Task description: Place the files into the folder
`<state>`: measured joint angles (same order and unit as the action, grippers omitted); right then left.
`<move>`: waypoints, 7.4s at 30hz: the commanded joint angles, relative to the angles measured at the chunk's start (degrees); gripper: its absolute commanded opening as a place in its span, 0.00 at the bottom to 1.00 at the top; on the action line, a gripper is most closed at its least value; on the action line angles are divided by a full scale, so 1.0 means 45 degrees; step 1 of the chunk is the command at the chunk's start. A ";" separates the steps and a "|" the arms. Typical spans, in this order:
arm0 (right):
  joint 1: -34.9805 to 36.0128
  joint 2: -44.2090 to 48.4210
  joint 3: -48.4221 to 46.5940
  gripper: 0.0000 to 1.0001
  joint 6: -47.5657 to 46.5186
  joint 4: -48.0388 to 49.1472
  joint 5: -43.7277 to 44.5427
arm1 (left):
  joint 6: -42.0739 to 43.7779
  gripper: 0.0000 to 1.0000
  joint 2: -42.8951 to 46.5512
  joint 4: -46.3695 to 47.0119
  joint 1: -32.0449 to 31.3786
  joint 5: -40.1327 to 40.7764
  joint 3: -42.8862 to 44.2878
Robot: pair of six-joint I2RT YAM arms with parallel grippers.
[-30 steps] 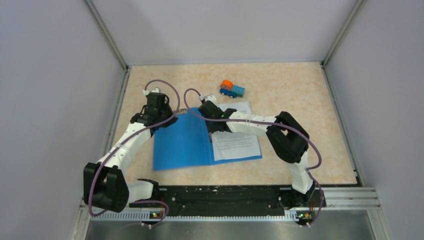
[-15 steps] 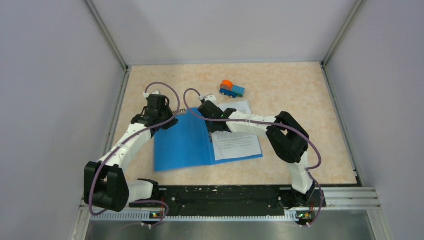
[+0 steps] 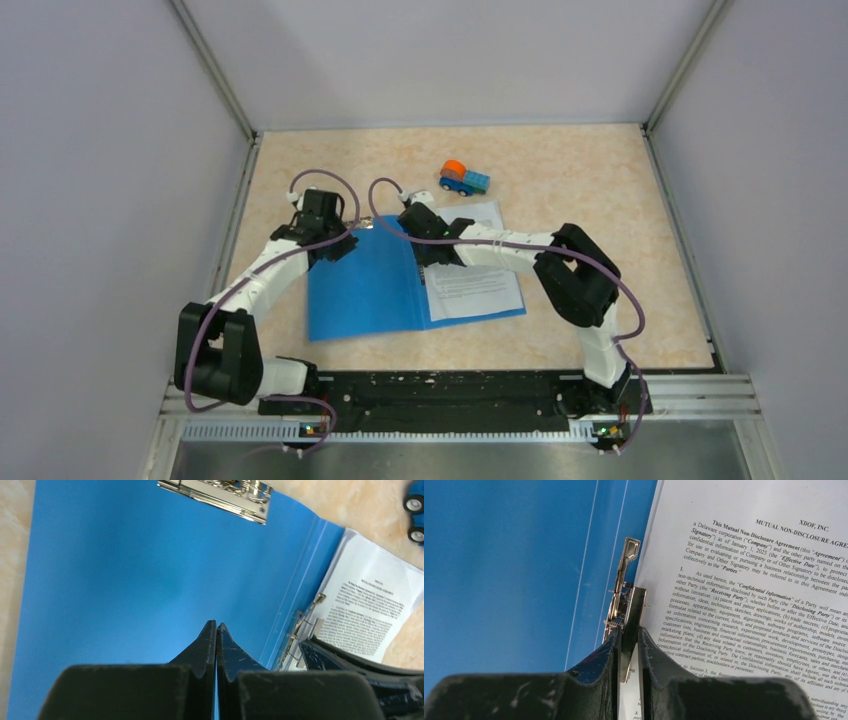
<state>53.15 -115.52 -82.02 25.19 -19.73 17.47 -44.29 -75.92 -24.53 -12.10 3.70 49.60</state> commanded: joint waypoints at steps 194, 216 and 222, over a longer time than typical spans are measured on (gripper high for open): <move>0.0627 0.4008 0.4084 0.18 -0.1807 0.4403 -0.0854 | -0.0311 0.00 -0.8783 0.0099 -0.2428 -0.4752 0.4332; 0.1170 0.3088 0.3344 0.13 -0.3220 0.3576 -0.0280 | -0.0272 0.00 -0.8975 0.0081 -0.2419 -0.4694 0.4402; 0.1308 0.3100 0.3389 0.10 -0.3303 0.3334 -0.0162 | -0.0286 0.00 -0.9049 0.0061 -0.2407 -0.4661 0.4389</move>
<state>57.76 -100.95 -64.31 11.49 -3.99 15.84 -47.00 -112.90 -21.17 -22.85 -23.64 70.72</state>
